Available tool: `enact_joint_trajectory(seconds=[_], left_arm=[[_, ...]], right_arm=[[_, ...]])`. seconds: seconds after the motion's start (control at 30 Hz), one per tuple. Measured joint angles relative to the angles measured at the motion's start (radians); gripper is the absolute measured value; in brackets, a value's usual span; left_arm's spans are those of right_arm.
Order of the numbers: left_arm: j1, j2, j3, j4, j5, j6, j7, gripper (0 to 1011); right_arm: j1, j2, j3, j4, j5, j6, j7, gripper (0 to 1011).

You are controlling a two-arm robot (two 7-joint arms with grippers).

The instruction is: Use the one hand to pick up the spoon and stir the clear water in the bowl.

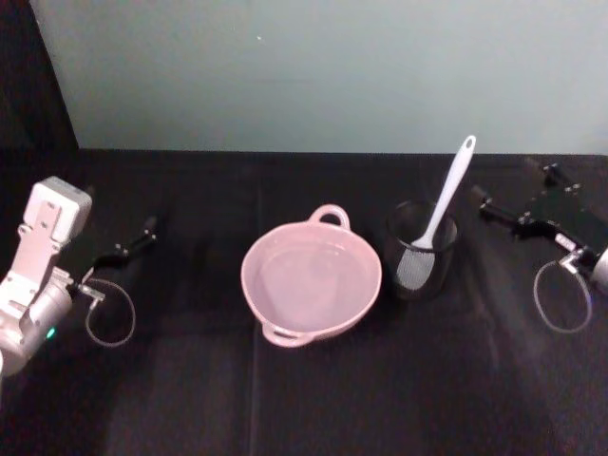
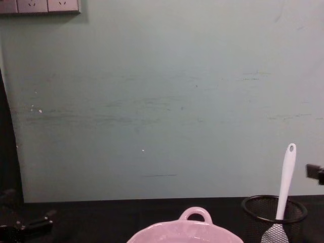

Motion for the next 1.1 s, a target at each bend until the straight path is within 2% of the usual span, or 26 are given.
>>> enact_joint_trajectory(seconds=[0.1, 0.23, 0.53, 1.1], left_arm=[[0.000, 0.000, 0.000, 0.000, 0.000, 0.000, 0.000, 1011], [0.000, 0.000, 0.000, 0.000, 0.000, 0.000, 0.000, 1011], [0.000, 0.000, 0.000, 0.000, 0.000, 0.000, 0.000, 1011], [0.000, 0.000, 0.000, 0.000, 0.000, 0.000, 0.000, 1011]], right_arm=[[-0.064, 0.002, 0.052, -0.042, 0.013, -0.023, -0.050, 1003], [-0.106, -0.006, 0.092, -0.057, 0.015, -0.048, -0.087, 1003], [-0.151, -0.025, 0.151, -0.058, 0.016, -0.073, -0.116, 1003], [-0.143, -0.023, 0.141, -0.056, 0.016, -0.071, -0.115, 1002]])
